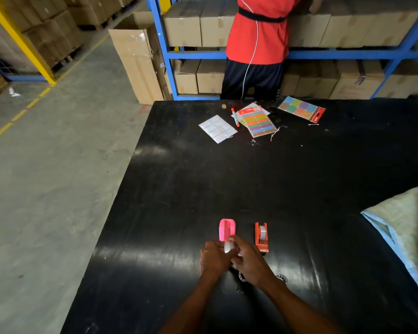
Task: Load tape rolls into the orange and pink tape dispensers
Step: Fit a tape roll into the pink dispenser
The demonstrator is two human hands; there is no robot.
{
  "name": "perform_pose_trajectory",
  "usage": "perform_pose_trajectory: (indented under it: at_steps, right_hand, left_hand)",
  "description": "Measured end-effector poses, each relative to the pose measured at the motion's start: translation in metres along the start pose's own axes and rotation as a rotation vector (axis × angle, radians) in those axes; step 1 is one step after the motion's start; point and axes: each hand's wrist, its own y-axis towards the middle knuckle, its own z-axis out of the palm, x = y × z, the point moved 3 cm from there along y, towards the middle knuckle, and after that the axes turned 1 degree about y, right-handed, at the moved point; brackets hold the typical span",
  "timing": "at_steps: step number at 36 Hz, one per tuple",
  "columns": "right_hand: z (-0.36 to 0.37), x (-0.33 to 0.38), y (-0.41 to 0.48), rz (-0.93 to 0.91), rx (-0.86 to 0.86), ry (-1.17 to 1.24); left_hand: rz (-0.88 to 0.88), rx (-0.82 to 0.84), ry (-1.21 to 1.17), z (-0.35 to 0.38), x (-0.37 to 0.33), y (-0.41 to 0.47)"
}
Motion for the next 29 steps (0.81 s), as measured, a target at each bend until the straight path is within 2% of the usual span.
perform_pose_trajectory:
  at_steps: [3, 6, 12, 20, 29]
  right_hand:
    - [-0.007, -0.002, 0.009, 0.017, 0.0, -0.046]
    - [-0.018, -0.001, 0.021, 0.009, -0.03, -0.156]
    - [-0.018, -0.005, 0.051, -0.057, -0.021, -0.372]
    - [-0.006, -0.006, 0.064, -0.027, -0.017, -0.442]
    - [-0.004, -0.009, 0.068, -0.007, 0.011, -0.566]
  left_hand:
    - [0.062, 0.155, -0.189, -0.001, -0.012, 0.002]
    - [0.078, 0.161, -0.245, -0.01, -0.01, 0.014]
    - [0.096, 0.039, -0.218, -0.022, 0.005, 0.05]
    - [0.276, 0.221, -0.032, -0.008, 0.005, 0.084]
    - [0.335, 0.259, -0.024, -0.007, 0.011, 0.104]
